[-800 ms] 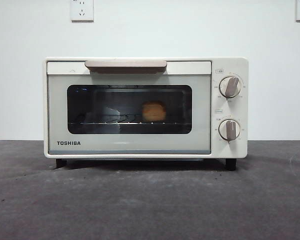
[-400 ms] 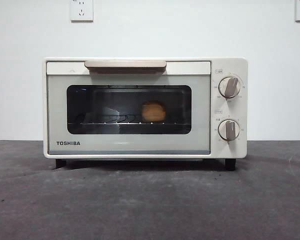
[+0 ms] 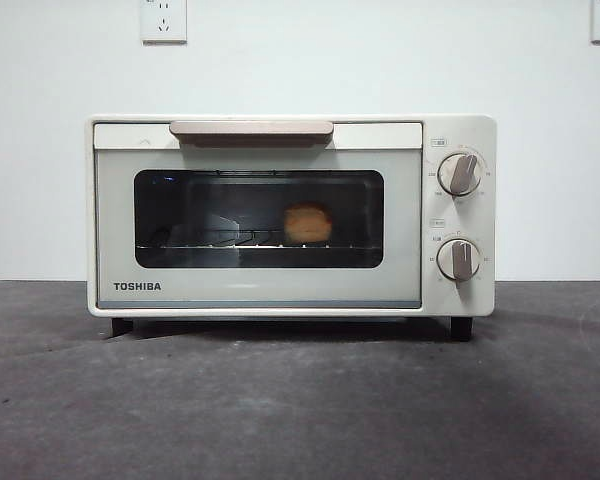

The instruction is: The left arm flap open the oven, the right arm pick bread and place it into oven, the left arm flap close the oven

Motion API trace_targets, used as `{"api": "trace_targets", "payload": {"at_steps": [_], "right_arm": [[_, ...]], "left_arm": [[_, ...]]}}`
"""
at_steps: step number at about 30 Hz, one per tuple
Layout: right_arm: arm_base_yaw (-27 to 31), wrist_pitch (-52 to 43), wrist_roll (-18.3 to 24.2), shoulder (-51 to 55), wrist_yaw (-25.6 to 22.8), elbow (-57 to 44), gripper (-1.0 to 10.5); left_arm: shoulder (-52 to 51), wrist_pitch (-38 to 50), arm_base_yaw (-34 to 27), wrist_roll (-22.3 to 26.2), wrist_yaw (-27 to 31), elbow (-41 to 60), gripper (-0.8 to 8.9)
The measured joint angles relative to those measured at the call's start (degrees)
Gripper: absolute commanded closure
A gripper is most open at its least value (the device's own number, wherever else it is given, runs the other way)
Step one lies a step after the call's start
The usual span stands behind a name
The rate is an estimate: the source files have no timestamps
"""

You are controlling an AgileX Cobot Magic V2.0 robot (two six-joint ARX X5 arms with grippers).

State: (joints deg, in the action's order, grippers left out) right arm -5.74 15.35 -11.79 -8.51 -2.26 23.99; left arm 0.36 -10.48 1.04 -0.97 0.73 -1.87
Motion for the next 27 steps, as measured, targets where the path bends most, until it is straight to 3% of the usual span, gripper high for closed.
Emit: {"api": "trace_targets", "payload": {"at_steps": [7,14,20,27], "right_arm": [[1.42,0.48,4.92,5.42,2.69,-13.75,9.3],[1.42,-0.48,10.12,8.17,2.75,-19.43,9.3],[1.42,-3.65,12.07,8.11,6.69,-22.18,9.3],[1.68,-5.57,12.41,8.15,7.91,-22.88,9.3]], "left_arm": [[0.00,0.00,0.00,0.00,0.00,0.00,7.97],[0.00,0.00,0.00,0.00,0.00,0.00,7.97],[0.00,-0.02,0.00,0.00,0.00,0.00,7.97],[0.00,0.00,0.00,0.00,0.07,0.00,7.97]]}}
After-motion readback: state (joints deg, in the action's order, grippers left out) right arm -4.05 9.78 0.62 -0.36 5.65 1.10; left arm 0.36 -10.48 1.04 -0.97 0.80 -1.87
